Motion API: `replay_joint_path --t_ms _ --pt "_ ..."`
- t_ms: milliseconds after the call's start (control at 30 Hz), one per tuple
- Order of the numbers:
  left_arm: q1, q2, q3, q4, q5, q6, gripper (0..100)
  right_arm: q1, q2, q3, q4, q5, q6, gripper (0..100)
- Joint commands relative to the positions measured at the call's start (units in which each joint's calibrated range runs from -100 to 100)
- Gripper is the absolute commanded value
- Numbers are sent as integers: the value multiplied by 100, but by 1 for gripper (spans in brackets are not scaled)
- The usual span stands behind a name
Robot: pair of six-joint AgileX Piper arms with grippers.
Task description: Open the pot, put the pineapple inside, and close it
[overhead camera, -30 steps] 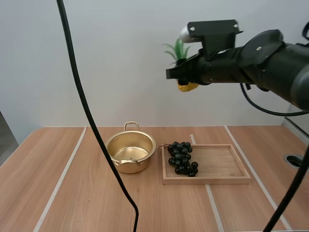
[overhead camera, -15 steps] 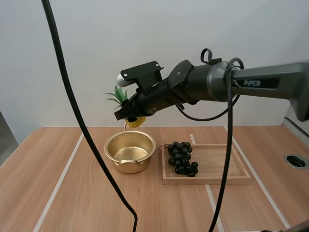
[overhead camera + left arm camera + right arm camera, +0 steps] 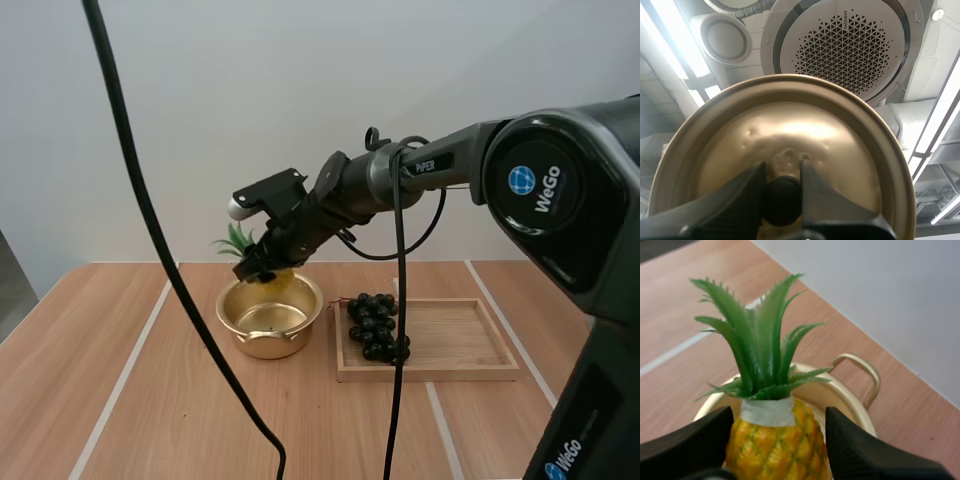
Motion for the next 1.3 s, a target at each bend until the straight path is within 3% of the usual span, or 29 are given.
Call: replay_joint_path --t_ms 0,333,967,1033,1067,1133,1200,1267 --pt "3 -18 -39 45 47 -31 0 22 236 -36 -304 113 -51 0" --pt "3 -18 -39 45 67 -31 0 22 805 -36 -977 396 27 0" --pt "3 -18 -39 45 172 -31 0 22 1044 -36 -1216 610 110 0" --pt "3 -18 -39 45 172 -31 0 22 1044 -36 -1216 674 113 15" --pt "3 -18 -39 45 172 -31 0 22 1044 -36 -1245 696 113 29" --pt "3 -18 -39 45 172 -31 0 22 1044 -36 -1285 696 113 61" --pt "3 -18 -39 45 210 -31 0 22 1044 -36 -1337 675 103 100" --pt "3 -18 -39 45 249 -31 0 22 1044 -36 -1393 633 81 100"
